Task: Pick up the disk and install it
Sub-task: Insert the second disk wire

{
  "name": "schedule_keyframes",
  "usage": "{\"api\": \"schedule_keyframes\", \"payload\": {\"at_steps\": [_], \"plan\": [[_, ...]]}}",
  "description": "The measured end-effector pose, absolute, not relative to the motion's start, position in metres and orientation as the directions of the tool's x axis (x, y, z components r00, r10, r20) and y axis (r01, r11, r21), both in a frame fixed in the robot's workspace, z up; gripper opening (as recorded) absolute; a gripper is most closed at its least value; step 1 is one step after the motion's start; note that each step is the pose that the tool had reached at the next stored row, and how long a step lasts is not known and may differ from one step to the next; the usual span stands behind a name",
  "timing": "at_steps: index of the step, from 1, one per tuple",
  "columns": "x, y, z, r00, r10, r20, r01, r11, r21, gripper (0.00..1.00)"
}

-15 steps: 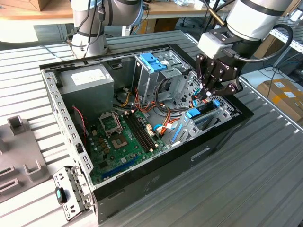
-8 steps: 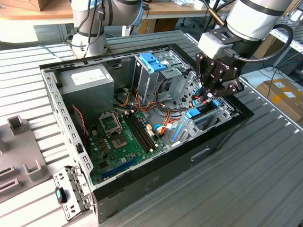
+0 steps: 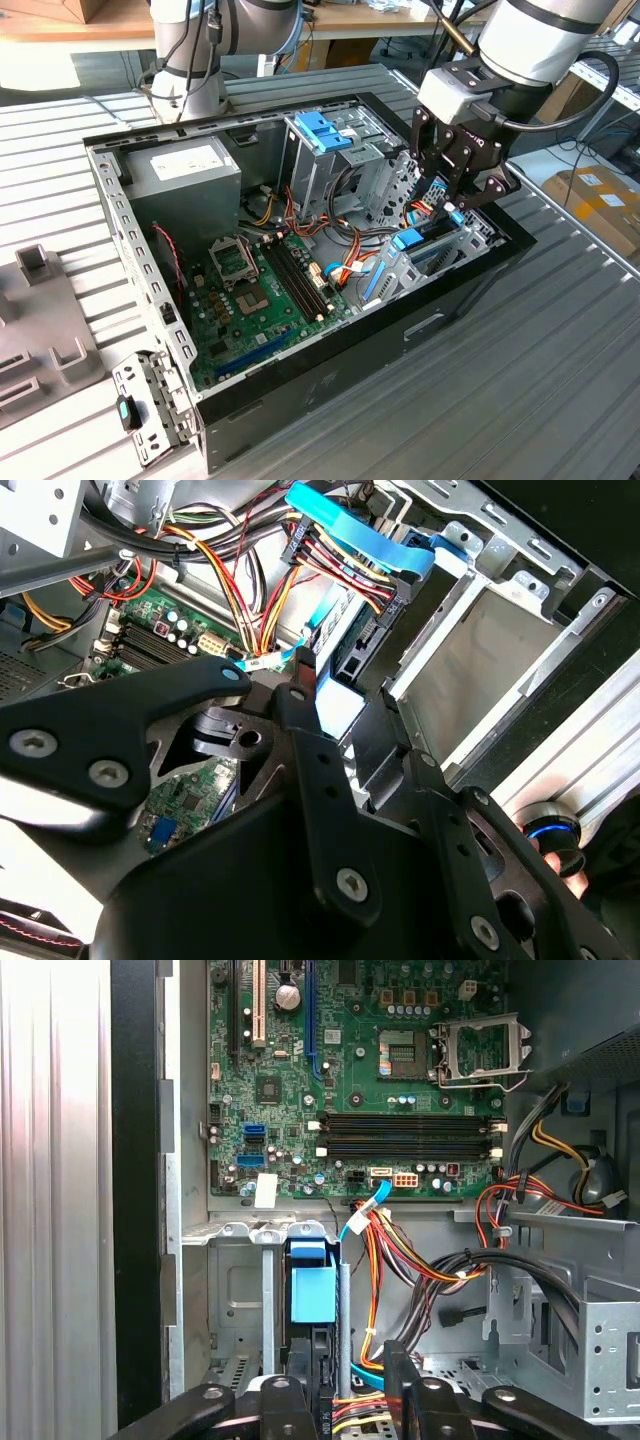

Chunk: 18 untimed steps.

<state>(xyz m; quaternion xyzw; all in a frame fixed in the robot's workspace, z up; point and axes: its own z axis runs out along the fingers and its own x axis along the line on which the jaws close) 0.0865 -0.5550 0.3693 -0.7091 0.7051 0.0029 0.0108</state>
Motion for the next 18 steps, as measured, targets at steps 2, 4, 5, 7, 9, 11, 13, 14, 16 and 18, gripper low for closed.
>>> {"api": "schedule_keyframes", "payload": {"at_steps": [2, 4, 5, 7, 9, 11, 13, 14, 16, 18], "plan": [[0.0865, -0.5550, 0.3694, 0.006, -1.000, -0.020, -1.000, -0.006, -0.011, 0.42], [0.0865, -0.5551, 0.3701, 0.006, -1.000, -0.020, -1.000, -0.005, -0.011, 0.42], [0.0865, -0.5550, 0.3710, 0.006, -1.000, -0.021, -1.000, -0.006, -0.011, 0.42], [0.0865, -0.5550, 0.3716, 0.006, -1.000, -0.022, -1.000, -0.005, -0.011, 0.42], [0.0865, -0.5550, 0.3728, 0.006, -1.000, -0.024, -1.000, -0.005, -0.011, 0.42], [0.0865, -0.5550, 0.3741, 0.006, -1.000, -0.027, -1.000, -0.005, -0.011, 0.42], [0.0865, -0.5550, 0.3751, 0.006, -1.000, -0.029, -1.000, -0.005, -0.011, 0.42], [0.0865, -0.5550, 0.3754, 0.006, -1.000, -0.030, -1.000, -0.005, -0.011, 0.42], [0.0865, -0.5550, 0.3764, 0.006, -0.999, -0.033, -1.000, -0.005, -0.011, 0.42], [0.0865, -0.5550, 0.3775, 0.006, -0.999, -0.037, -1.000, -0.005, -0.011, 0.42]]}}
